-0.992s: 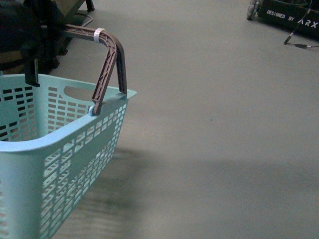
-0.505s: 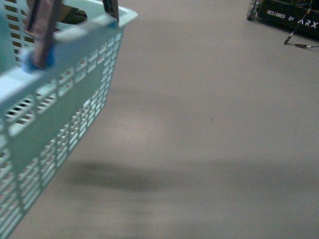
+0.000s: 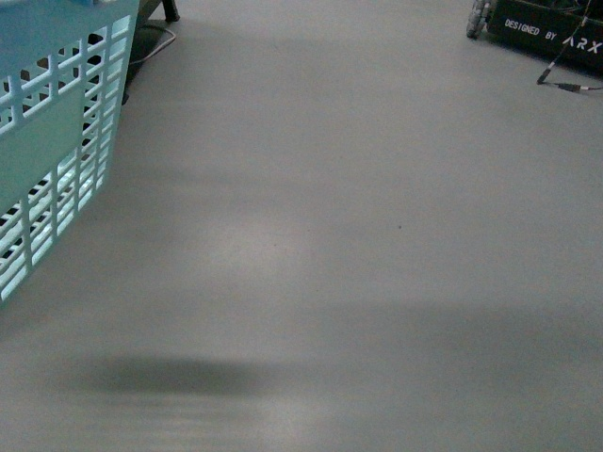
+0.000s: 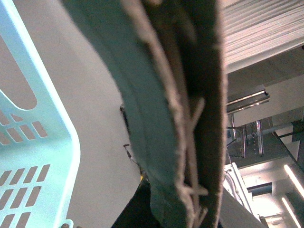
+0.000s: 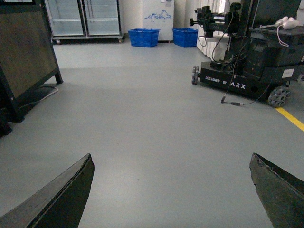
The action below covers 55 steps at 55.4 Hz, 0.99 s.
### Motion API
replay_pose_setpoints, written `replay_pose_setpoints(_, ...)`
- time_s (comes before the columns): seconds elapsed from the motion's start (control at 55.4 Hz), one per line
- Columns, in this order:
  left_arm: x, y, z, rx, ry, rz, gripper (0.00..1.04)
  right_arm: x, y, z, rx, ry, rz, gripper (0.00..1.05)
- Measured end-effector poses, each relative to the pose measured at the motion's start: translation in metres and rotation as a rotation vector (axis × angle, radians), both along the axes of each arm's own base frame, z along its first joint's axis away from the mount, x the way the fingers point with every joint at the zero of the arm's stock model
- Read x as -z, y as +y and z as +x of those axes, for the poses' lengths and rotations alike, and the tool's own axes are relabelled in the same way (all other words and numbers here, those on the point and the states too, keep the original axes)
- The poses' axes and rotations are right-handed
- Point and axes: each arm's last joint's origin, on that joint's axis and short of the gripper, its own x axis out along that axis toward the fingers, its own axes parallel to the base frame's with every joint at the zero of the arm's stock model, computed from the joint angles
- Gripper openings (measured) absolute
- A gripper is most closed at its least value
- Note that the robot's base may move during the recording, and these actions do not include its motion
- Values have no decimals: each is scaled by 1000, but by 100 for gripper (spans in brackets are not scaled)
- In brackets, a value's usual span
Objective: Pick mango and avocado into basket
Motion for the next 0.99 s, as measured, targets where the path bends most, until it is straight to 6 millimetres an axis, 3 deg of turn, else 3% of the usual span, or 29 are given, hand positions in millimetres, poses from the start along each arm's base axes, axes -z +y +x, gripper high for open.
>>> replay_pose_setpoints(0.992, 2, 0, 0, 3, 6, 6, 10, 0, 0, 0, 0, 0, 0, 97)
